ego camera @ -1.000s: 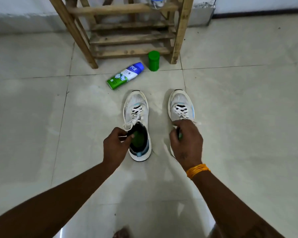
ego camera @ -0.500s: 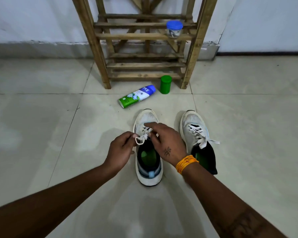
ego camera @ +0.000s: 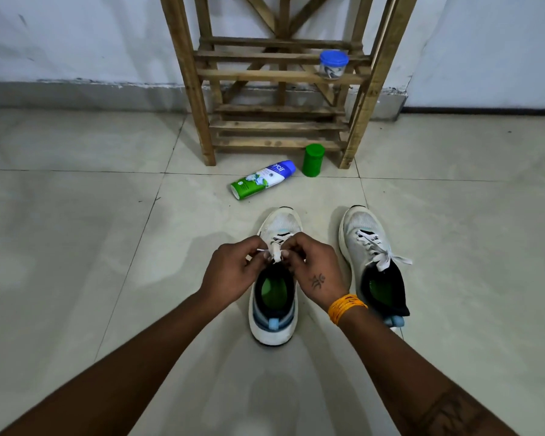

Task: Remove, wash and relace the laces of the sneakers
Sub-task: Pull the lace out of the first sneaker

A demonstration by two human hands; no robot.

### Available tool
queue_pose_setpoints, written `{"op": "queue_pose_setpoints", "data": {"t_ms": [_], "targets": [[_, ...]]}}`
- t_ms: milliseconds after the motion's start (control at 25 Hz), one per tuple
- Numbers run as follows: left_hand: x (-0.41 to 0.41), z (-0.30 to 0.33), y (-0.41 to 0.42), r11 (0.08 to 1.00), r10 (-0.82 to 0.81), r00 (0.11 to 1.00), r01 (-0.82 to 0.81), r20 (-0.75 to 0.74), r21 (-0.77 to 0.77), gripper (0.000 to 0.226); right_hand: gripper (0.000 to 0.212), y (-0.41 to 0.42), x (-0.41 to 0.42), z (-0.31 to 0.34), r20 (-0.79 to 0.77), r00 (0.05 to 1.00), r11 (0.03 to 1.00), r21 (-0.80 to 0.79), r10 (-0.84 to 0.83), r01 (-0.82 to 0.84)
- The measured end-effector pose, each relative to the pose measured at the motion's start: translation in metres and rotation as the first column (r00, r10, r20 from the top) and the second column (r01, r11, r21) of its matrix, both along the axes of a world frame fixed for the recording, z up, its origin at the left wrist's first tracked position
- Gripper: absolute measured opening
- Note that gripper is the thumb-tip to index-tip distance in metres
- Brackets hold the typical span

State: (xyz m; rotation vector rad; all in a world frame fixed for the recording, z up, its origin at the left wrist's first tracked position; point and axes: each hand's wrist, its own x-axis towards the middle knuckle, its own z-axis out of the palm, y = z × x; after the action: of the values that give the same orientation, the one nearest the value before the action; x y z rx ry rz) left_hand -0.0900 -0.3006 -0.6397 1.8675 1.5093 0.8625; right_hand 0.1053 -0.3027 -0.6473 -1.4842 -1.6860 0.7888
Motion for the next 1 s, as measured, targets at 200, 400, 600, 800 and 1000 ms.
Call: {"op": "queue_pose_setpoints", "data": {"t_ms": [200, 400, 600, 800, 1000], "targets": [[-0.017, -0.009, -0.009, 0.854, 0.475, 0.799, -0.32, 0.368, -0.41, 0.014, 0.005, -0.01, 0.018, -0.026, 0.107, 0.951, 0.951, -0.084, -0.289, 0.299], [-0.015, -0.015, -0.009, 0.976, 0.207, 0.967, -0.215, -0.148, -0.039, 0.041, 0.037, -0.012, 0.0, -0.005, 0.405, 0.913, 0.993, 0.119, -0.048, 0.0], [0.002, -0.017, 0.009, 0.997, -0.031, 0.988, 0.041, -0.154, 0.062, 0.032, 0.046, 0.005, -0.005, 0.006, 0.368, 0.924, 0.991, 0.052, 0.098, -0.126], [-0.012, -0.01, 0.018, 0.996, -0.027, 0.996, 0.033, -0.084, 0.078, 0.013, 0.033, 0.025, 0.002, 0.016, 0.462, 0.885, 0.993, 0.067, 0.058, -0.101], [-0.043, -0.015, 0.018, 0.918, 0.38, 0.901, -0.396, -0.209, -0.037, 0.012, 0.022, 0.018, 0.025, 0.011, 0.569, 0.778, 0.956, 0.052, -0.266, 0.289]]}}
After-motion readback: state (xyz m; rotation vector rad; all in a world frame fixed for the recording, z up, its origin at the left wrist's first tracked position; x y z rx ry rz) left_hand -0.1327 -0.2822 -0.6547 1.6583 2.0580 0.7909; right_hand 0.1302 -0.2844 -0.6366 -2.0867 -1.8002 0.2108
